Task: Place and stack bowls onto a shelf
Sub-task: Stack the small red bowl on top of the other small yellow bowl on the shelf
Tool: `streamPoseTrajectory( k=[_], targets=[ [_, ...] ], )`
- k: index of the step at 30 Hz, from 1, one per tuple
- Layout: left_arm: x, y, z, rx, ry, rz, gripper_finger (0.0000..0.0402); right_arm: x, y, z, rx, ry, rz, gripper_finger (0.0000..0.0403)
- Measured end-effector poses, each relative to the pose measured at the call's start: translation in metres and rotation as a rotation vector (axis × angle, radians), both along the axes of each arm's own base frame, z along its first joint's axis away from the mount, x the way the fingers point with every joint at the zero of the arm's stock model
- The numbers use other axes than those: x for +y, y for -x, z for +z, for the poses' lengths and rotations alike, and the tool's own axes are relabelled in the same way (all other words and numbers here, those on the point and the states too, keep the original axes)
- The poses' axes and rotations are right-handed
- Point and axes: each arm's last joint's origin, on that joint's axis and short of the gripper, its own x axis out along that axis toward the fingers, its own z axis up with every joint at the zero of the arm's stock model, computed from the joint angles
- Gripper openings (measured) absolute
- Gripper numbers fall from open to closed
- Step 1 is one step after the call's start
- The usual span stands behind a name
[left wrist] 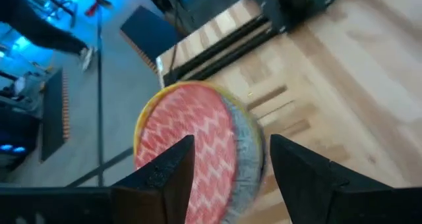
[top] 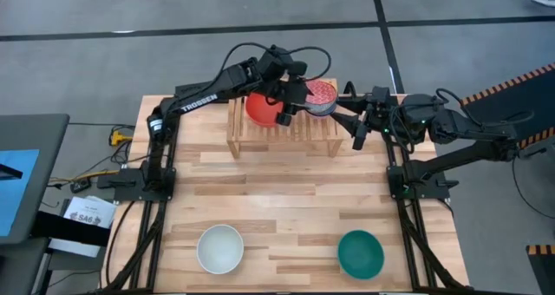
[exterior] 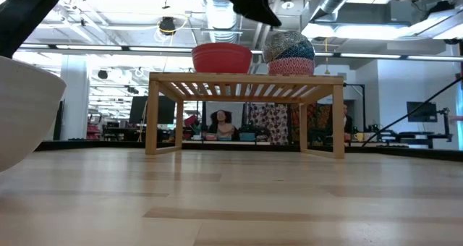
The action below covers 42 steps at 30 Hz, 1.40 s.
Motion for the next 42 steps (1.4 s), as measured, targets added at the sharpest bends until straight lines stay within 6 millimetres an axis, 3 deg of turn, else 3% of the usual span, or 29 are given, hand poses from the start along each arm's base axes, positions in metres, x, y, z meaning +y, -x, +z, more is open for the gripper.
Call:
streamPoseTrajectory(
  k=[5, 9, 14, 20, 27, 31, 42],
  targets=[
    [-0.005, 0.013, 0.024, -0.098, 0.066, 0.007, 0.0184, -0.004, 0.000, 0.000, -0.001, 0.000, -0.025, 0.0249],
    [-0.003, 0.031, 0.048, -0.205, 0.230, 0.002, 0.0179, -0.009, 0.001, 0.000, -0.001, -0.001, -0.048, 0.0249],
    [0.006, 0.044, 0.057, -0.242, 0.432, -0.047, 0.0133, -0.013, 0.001, 0.000, 0.000, -0.001, -0.063, 0.0249],
    [0.008, 0.040, 0.042, -0.198, 0.498, -0.075, 0.0013, -0.013, 0.001, -0.001, 0.011, 0.008, -0.064, 0.0249],
    [0.008, 0.024, 0.030, -0.288, 0.535, -0.069, 0.0000, -0.013, 0.001, -0.001, 0.020, 0.024, -0.062, 0.0249],
    [0.013, 0.017, 0.012, -0.339, 0.582, -0.025, 0.0000, -0.013, 0.001, -0.001, 0.021, 0.026, -0.059, 0.0249],
    [0.016, 0.025, -0.013, -0.511, 0.591, 0.133, 0.0000, -0.013, 0.001, -0.003, 0.042, 0.028, -0.055, 0.0249]
  ],
)
